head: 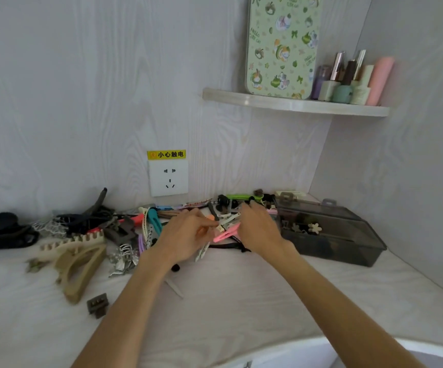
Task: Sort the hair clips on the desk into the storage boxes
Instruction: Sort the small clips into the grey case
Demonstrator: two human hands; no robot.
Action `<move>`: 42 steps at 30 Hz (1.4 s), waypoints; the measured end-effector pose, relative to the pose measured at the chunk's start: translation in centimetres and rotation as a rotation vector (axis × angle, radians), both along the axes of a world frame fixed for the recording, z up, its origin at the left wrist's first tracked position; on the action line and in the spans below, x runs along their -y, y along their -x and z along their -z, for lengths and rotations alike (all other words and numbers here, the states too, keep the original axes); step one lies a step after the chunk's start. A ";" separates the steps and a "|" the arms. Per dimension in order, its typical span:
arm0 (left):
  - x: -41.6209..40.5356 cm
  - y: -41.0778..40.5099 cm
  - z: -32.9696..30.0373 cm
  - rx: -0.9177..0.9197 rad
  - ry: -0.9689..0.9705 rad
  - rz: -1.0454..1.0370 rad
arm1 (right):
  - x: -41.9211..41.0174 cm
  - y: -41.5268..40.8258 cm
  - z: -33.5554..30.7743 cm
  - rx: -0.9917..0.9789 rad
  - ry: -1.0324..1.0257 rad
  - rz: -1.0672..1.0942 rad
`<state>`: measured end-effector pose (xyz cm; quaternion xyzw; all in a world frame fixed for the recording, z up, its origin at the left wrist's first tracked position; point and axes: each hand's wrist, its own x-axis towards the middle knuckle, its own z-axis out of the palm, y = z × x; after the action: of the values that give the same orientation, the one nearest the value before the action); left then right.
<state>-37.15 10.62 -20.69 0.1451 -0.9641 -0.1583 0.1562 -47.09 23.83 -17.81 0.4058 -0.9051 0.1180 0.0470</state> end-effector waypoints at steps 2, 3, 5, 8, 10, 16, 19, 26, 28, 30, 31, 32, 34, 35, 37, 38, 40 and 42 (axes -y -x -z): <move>-0.2 0.0 0.3 0.028 0.000 0.011 | 1.0 0.9 -0.8 -0.027 -0.053 0.064; -0.3 0.0 0.3 0.019 0.006 0.008 | 1.5 1.5 -1.2 -0.037 -0.080 0.098; -0.7 0.2 0.4 -0.027 0.051 0.008 | 2.3 2.6 -1.7 -0.048 -0.158 0.143; -1.3 0.5 0.5 -0.079 0.087 0.036 | 3.0 3.5 -1.6 -0.046 -0.320 0.158; -1.6 0.6 0.4 -0.101 0.035 0.033 | 3.4 3.4 -1.2 -0.072 -0.384 0.133; -1.0 0.2 0.6 -0.176 -0.074 -0.104 | 2.9 3.6 -1.0 0.147 -0.070 0.087; -0.4 0.1 0.5 -0.216 -0.097 -0.149 | 1.9 3.9 -1.2 0.318 0.036 0.053; -0.4 0.3 0.6 -0.234 -0.113 -0.189 | 1.1 3.8 -0.6 0.230 0.009 0.011; -0.4 0.3 0.5 -0.250 -0.102 -0.191 | 1.1 3.3 0.4 0.079 -0.026 0.073; -0.5 0.2 0.4 -0.281 -0.113 -0.192 | 1.4 3.0 1.1 0.019 -0.006 0.080; -0.6 0.2 0.3 -0.299 -0.130 -0.190 | 1.5 2.9 1.2 0.007 0.039 0.070; -0.6 0.1 0.3 -0.315 -0.148 -0.187 | 1.7 2.9 1.2 0.003 0.093 0.063; -0.6 0.1 0.2 -0.341 -0.175 -0.184 | 1.8 2.9 1.1 -0.007 0.165 0.056; -0.6 0.1 0.2 -0.352 -0.178 -0.186 | 1.7 3.1 1.1 -0.014 0.179 0.051; -0.5 0.2 0.2 -0.366 -0.179 -0.195 | 1.4 3.3 0.9 -0.015 0.216 0.048; -0.5 0.2 0.2 -0.371 -0.178 -0.202 | 1.1 3.4 0.7 -0.004 0.247 0.045; -0.6 0.3 0.2 -0.367 -0.148 -0.220 | 0.3 3.7 -0.3 0.045 0.331 0.029; -0.8 0.2 0.0 -0.365 -0.123 -0.231 | -1.3 4.0 -1.6 0.112 0.442 -0.015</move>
<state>-37.39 11.46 -20.69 0.2328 -0.8853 -0.2217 0.3359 -51.05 25.14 -16.22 0.3852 -0.8554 0.3361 0.0835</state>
